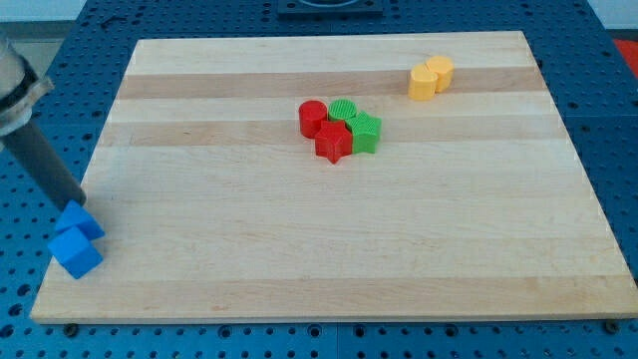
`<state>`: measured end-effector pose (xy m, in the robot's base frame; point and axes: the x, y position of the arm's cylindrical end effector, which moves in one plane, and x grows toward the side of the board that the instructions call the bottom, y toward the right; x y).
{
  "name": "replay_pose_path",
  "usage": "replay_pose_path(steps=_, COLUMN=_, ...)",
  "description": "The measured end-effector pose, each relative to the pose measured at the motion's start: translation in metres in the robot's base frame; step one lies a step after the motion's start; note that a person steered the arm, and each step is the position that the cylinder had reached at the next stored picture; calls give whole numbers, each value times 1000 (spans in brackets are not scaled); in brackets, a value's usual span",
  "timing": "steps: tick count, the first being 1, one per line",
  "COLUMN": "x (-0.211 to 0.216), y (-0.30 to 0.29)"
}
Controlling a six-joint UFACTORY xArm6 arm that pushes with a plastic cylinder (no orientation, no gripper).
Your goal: Slide the yellow hexagon closer to the blue cube
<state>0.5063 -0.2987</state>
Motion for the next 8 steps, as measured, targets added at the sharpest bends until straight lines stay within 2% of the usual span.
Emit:
replay_pose_path(steps=2, x=2, y=-1)
replay_pose_path(steps=3, x=-43, y=16)
replay_pose_path(steps=4, x=-111, y=94)
replay_pose_path(steps=6, x=-284, y=289)
replay_pose_path(steps=7, x=-306, y=377)
replay_pose_path(steps=8, x=-302, y=381)
